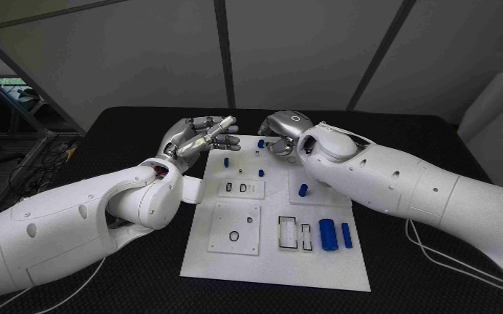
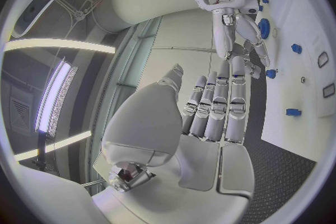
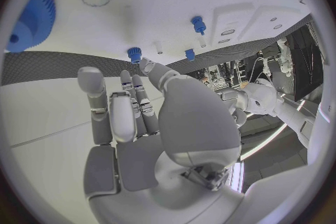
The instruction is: Assemble the parts on the task board
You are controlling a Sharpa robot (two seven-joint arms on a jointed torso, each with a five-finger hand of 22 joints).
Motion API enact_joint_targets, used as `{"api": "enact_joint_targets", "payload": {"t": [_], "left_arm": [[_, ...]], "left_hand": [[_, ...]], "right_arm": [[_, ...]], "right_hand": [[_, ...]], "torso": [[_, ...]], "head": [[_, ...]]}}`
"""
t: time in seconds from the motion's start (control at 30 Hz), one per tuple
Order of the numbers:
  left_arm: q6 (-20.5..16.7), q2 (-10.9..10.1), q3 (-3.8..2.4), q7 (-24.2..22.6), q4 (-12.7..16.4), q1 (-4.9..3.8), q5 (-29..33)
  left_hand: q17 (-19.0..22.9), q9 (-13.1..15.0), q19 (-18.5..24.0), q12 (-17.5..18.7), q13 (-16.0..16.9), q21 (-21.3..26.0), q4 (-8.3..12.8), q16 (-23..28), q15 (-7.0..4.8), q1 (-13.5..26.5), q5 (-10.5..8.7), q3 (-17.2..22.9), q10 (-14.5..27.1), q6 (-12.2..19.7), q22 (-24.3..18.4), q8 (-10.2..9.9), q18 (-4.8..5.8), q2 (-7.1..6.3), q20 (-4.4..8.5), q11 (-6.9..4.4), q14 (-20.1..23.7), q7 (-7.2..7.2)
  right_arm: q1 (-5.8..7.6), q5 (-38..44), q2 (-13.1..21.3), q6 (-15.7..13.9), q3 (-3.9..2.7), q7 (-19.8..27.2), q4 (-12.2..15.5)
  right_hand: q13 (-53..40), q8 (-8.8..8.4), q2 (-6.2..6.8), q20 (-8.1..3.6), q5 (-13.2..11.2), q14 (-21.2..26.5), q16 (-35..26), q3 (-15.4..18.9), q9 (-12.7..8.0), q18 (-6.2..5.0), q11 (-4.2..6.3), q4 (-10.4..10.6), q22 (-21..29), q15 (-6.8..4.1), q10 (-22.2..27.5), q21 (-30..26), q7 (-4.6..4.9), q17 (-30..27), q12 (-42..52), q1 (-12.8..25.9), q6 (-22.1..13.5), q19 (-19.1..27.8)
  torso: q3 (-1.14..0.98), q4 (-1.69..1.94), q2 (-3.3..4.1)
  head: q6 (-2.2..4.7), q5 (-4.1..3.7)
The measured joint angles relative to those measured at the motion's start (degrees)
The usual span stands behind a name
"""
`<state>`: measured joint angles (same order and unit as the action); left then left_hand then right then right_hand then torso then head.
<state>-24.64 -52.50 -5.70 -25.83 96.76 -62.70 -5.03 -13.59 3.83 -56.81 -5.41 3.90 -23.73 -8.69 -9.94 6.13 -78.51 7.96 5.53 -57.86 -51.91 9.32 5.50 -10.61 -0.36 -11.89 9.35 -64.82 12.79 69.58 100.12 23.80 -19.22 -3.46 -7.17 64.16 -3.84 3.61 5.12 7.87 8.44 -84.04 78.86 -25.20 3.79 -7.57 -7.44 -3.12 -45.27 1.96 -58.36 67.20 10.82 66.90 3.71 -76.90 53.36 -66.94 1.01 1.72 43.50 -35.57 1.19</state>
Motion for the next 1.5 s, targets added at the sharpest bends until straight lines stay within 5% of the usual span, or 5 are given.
{"api": "enact_joint_targets", "payload": {"t": [0.2, 0.43, 0.57, 0.8, 1.5], "left_arm": [[0.02, -0.26, 0.00, 0.09, -0.22, 0.00, 0.00], [0.10, -0.41, 0.00, 0.21, -0.91, 0.00, -0.01], [0.20, -0.37, 0.00, 0.27, -1.52, 0.00, -0.01], [0.47, -0.24, 0.00, 0.42, -2.08, -0.03, -0.01], [1.33, 0.13, 0.00, 0.79, -2.54, -0.02, -0.01]], "left_hand": [[-0.11, 0.00, 0.00, 0.21, 0.00, 0.00, 0.16, 0.28, 0.00, 0.00, 0.00, 0.16, 0.00, 0.00, 0.00, 0.00, 0.00, 0.00, 0.00, 0.00, 0.00, 0.00], [-0.17, 0.00, 0.00, 0.21, 0.00, 0.00, 0.16, 0.28, 0.00, 0.00, 0.00, 0.17, 0.00, 0.00, 0.00, -0.21, 0.00, 0.00, 0.00, 0.00, 0.00, 0.00], [-0.17, 0.00, 0.00, 0.21, 0.00, 0.00, 0.33, 0.28, 0.20, 0.00, 0.00, 0.00, 0.00, 0.00, 0.00, -0.20, 0.00, 0.00, 0.00, 0.00, 0.20, 0.00], [-0.23, 0.00, 0.00, 0.21, 0.00, 0.00, 0.49, 0.28, 0.20, -0.22, 0.00, 0.16, 0.00, 0.00, 0.00, -0.20, 0.00, 0.22, 0.00, 0.00, 0.20, 0.00], [-0.28, 0.00, 0.22, 0.21, 0.00, 0.00, 0.49, 0.28, 0.20, -0.22, 0.00, 0.16, 0.00, 0.00, 0.00, -0.19, 0.00, 0.22, -0.21, 0.00, 0.20, 0.00]], "right_arm": [[-0.02, -2.39, 8.44, -2.29, -0.04, 0.00, 8.32], [0.01, -10.85, 17.36, -3.41, -0.04, 0.31, 15.69], [0.01, -15.88, 20.74, -2.84, -0.02, 0.55, 17.59], [0.01, -20.48, 21.86, 0.59, -0.02, 0.06, 15.89], [-0.01, -18.90, 17.10, 3.79, -0.02, -5.06, 10.75]], "right_hand": [[-1.07, 1.36, 0.47, -0.54, 1.68, 0.19, 0.00, 0.32, 0.62, 0.00, 1.39, 0.99, -1.10, -0.29, -7.00, 0.41, -0.64, 0.39, 2.75, 0.47, 3.22, -0.55], [-8.36, 1.36, 3.07, -2.96, 1.60, 0.06, 0.87, 5.45, 0.56, 0.00, 4.53, 2.15, -2.99, -3.45, -18.89, 1.44, -2.35, 2.02, 13.34, 2.05, 3.20, -2.47], [-40.29, 1.89, 2.54, -3.41, 2.39, 0.06, 3.31, 10.75, 0.46, 0.00, 4.24, 3.30, -5.53, -3.58, -19.80, 2.79, -3.20, 6.22, 45.13, 1.47, 0.99, -4.49], [-66.07, 3.67, 1.29, -2.35, 3.17, 0.00, 6.36, 15.30, 0.46, 0.93, 3.50, 6.14, -10.86, -2.87, -19.97, 5.79, -1.65, 8.06, 69.74, 0.48, -1.87, -6.90], [-70.06, 3.67, -0.02, -1.85, 2.71, 0.00, 7.55, 16.64, 0.32, 0.92, 3.03, 7.16, -13.44, -2.46, -21.08, 7.12, -1.08, 8.04, 72.82, -0.16, -3.93, -7.81]], "torso": [[0.01, -0.28, -0.18], [-0.07, -0.92, -0.40], [-0.12, -1.13, -0.49], [-0.13, -1.19, -0.55], [-0.13, -1.09, -0.42]], "head": [[0.12, 0.15], [0.40, -0.08], [0.75, -0.81], [1.03, -2.21], [0.65, -2.82]]}}
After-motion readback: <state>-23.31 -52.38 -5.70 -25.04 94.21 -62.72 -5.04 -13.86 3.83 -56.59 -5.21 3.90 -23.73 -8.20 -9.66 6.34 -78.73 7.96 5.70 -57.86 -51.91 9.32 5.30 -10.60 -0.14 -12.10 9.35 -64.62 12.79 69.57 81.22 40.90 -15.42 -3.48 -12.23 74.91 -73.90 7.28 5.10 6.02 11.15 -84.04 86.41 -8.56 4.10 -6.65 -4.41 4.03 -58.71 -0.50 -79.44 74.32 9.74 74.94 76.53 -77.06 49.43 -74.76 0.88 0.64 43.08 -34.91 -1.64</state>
